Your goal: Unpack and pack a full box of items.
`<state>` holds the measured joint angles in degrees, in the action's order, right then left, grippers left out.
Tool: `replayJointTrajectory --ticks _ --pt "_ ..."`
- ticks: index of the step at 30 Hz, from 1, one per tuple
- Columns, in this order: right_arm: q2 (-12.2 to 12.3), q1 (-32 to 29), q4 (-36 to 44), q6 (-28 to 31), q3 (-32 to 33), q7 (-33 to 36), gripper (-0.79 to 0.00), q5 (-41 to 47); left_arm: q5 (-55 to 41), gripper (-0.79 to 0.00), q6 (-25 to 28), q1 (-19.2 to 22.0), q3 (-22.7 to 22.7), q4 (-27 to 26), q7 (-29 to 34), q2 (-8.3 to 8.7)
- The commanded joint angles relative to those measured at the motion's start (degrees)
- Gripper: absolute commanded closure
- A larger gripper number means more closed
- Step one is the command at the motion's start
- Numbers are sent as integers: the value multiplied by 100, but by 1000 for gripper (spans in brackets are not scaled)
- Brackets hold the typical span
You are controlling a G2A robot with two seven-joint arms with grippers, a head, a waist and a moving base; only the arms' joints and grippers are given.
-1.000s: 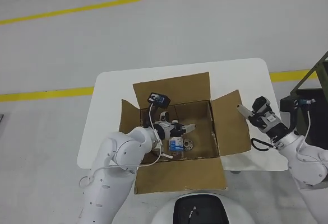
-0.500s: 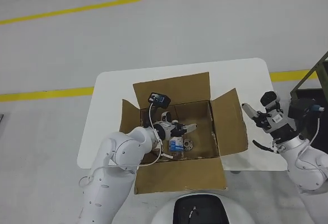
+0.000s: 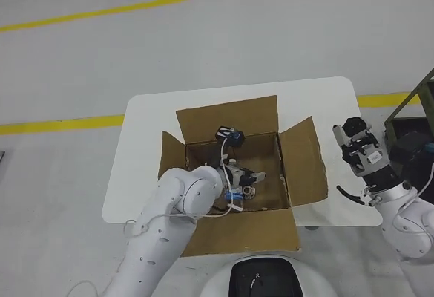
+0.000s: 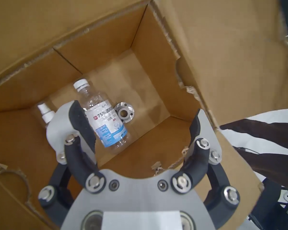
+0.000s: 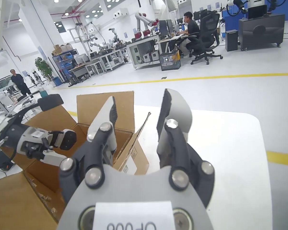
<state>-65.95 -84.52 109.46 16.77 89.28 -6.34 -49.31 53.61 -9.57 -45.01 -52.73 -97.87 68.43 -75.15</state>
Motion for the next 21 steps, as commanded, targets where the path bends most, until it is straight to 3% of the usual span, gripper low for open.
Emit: replayJointTrajectory --ticks 1,6,21 --pt "-5 -14 -2 -2 -8 -14 0 -7 377 -785 -205 128 307 299 128 -50" --pt "-15 -37 6 7 -20 37 0 -19 783 -785 -462 448 848 1052 575 -201" --pt "-42 47 -118 93 -95 250 0 30 793 -785 -472 444 861 1093 532 -210"
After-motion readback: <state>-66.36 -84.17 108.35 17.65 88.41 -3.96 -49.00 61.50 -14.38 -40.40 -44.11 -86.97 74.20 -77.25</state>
